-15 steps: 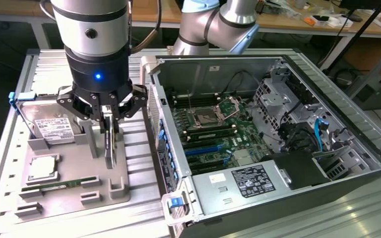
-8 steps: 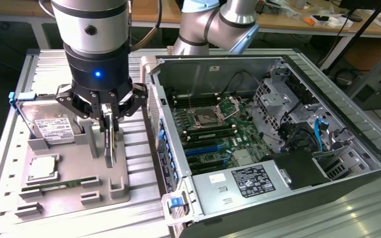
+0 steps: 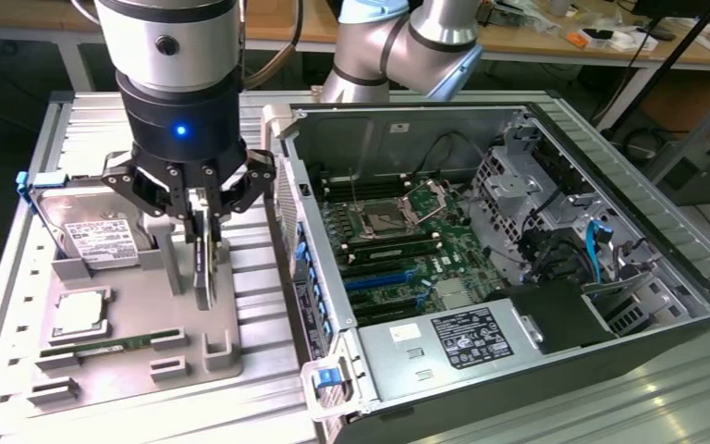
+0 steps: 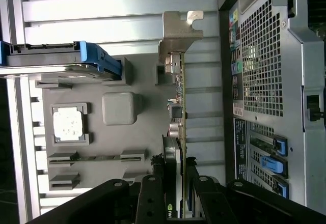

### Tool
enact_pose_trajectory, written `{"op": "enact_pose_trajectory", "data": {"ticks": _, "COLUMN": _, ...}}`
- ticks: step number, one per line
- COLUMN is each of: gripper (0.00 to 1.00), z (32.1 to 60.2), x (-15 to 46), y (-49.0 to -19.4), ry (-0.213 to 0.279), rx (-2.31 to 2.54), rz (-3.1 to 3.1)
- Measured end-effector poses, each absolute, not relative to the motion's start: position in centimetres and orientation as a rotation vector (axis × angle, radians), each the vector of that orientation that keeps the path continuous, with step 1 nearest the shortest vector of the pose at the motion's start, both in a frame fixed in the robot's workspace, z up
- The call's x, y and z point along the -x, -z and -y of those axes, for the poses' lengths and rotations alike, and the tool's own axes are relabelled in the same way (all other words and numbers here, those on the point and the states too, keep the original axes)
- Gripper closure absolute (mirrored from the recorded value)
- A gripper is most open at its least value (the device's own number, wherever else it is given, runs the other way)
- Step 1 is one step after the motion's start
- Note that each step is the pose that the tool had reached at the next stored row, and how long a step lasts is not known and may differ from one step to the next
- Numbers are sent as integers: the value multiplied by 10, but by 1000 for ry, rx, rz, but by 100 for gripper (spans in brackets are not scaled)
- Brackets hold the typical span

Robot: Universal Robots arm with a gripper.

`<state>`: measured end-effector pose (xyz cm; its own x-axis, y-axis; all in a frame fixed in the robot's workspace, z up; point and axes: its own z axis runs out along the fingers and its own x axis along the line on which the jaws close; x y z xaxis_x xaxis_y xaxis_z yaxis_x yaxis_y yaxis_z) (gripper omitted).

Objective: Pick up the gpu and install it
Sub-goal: 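Pick up the gpu and move the gpu toward the slot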

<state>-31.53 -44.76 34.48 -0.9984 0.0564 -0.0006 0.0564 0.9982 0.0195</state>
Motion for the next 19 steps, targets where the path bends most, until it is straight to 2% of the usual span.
{"op": "enact_pose_trajectory", "data": {"ticks": 19, "gripper": 73, "z": 448, "x": 315, "y": -357, "ry": -29, "rx": -89, "rz": -3139}}
